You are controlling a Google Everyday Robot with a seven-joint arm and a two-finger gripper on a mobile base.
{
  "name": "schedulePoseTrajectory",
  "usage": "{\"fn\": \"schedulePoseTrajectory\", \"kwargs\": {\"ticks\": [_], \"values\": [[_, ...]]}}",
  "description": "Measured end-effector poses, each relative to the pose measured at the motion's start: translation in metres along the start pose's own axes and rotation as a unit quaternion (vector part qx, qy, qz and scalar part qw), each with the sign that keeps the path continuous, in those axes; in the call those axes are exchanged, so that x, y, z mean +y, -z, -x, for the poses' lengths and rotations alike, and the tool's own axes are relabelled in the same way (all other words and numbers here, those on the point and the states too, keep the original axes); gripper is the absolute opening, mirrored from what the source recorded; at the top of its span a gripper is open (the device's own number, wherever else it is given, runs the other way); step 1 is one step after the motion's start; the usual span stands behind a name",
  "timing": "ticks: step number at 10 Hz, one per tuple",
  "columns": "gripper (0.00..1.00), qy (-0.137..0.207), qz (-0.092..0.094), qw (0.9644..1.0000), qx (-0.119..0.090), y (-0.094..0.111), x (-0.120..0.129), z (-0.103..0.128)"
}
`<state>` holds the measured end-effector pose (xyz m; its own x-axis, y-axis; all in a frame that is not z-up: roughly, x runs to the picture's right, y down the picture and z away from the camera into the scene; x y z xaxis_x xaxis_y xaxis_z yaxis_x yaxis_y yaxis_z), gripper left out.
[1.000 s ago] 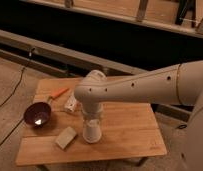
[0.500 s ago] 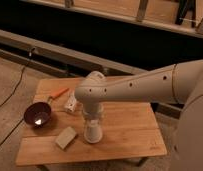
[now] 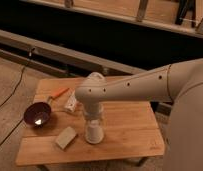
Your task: Place the ceramic cup over the eraser
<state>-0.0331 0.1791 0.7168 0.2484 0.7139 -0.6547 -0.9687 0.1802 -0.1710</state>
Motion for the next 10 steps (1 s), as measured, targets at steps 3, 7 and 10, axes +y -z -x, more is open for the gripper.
{"fn": "schedulePoseTrajectory", "kwargs": {"ticks": [3, 7, 10], "values": [[0.62, -0.001, 0.003, 1.0000, 0.005, -0.003, 0.002, 0.002], [0.66, 0.005, 0.005, 1.0000, 0.005, -0.003, 0.003, 0.008], [0.66, 0.012, 0.007, 0.9999, 0.003, -0.002, 0.005, 0.016]]}}
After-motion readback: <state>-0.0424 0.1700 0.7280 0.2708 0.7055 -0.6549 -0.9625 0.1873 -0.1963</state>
